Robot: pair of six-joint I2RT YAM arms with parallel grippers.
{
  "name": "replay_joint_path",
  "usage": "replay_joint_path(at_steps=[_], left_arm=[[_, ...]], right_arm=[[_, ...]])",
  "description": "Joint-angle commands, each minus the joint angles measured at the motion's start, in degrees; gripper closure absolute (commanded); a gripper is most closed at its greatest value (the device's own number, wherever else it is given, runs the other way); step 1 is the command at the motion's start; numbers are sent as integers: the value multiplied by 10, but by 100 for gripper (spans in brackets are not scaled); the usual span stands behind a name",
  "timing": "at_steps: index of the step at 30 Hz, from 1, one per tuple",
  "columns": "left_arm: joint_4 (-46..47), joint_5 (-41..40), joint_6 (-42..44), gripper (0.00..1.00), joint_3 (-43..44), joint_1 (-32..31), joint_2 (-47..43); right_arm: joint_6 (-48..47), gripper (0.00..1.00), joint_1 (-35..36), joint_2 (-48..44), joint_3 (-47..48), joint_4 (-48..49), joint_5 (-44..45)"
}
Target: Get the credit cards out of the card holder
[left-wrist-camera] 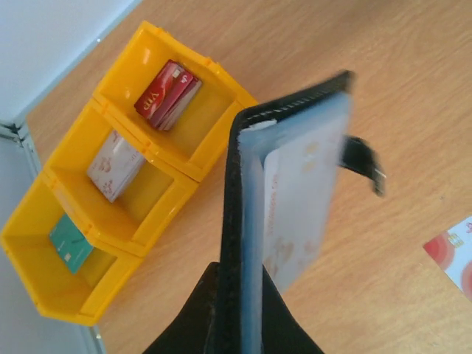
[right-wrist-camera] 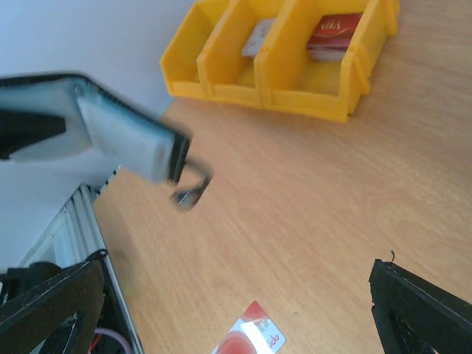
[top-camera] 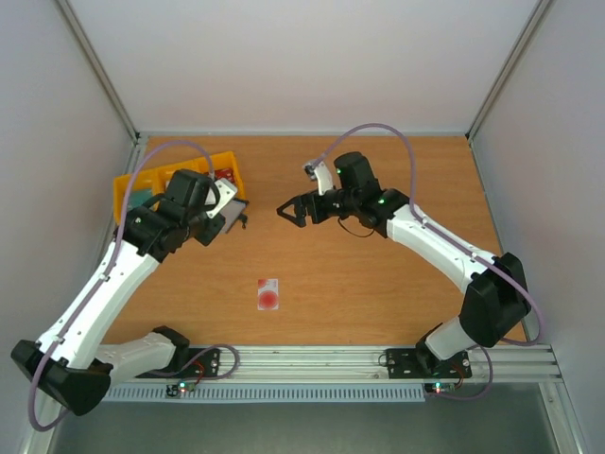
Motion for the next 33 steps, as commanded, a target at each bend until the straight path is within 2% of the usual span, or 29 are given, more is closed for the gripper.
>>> replay_joint_path(at_steps=[1, 5, 10, 14, 17, 22, 26, 31, 33], left_arm=[[-41, 47, -27, 100, 41, -3, -7], [-58, 193, -84, 100, 70, -1, -7], [-62, 275, -131, 100, 81, 15, -6], [-50, 418, -142, 100, 81, 28, -22], [-11, 504, -164, 100, 55, 34, -57], [38, 578, -204, 100, 31, 48, -85], [65, 625, -225, 100, 13, 57, -95], [93, 645, -242, 100, -4, 63, -106], [101, 654, -249, 100, -10, 65, -110]], right_arm=[[24, 1, -14, -23, -13, 73, -70], [44, 2, -11, -16, -33, 154, -135], [37, 2, 3, -12, -39, 205, -172], [26, 1, 8, 4, -37, 202, -194], [10, 3, 7, -6, -49, 217, -244], [-48, 24, 7, -42, -63, 176, -332], [-90, 53, 7, -75, -68, 121, -359], [-77, 81, 6, -101, -70, 134, -399], [-63, 81, 6, -101, -67, 147, -416]])
